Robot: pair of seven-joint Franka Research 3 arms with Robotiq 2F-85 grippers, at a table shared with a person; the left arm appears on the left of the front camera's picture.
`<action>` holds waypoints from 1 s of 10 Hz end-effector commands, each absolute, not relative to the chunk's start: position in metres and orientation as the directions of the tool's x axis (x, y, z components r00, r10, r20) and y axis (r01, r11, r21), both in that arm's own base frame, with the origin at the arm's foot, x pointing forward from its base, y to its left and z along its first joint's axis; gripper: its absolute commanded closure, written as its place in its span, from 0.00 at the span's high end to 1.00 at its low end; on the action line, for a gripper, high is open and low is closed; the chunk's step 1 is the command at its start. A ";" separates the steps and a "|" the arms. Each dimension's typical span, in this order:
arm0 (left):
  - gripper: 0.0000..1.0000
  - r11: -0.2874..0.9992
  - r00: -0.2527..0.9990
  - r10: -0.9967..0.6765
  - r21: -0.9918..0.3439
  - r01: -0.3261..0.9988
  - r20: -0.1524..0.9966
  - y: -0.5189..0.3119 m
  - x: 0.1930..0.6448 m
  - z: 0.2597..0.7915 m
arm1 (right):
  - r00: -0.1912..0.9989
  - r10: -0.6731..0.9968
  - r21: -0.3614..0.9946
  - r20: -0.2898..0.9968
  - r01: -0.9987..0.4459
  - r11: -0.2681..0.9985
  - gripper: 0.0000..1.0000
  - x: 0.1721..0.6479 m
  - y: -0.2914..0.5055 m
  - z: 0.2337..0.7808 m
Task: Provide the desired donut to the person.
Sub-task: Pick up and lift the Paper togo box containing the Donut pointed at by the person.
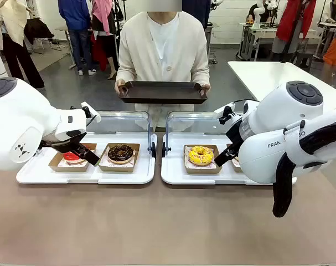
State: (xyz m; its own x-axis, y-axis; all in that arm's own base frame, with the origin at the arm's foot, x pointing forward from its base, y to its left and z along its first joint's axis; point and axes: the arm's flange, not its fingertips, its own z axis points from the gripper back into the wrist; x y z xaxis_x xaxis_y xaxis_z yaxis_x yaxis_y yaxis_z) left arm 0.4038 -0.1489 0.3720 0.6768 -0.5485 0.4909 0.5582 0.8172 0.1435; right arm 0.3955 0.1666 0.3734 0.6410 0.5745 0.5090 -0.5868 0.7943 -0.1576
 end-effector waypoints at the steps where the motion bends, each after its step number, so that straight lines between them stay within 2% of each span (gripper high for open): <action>1: 1.00 0.817 0.677 -0.549 0.144 0.558 0.491 -0.149 0.404 0.372 | 0.641 0.575 -0.158 0.509 -0.587 0.794 1.00 0.396 0.167 0.373; 10: 1.00 0.817 0.677 -0.549 0.144 0.558 0.491 -0.149 0.404 0.372 | 0.641 0.575 -0.158 0.509 -0.587 0.794 1.00 0.396 0.167 0.373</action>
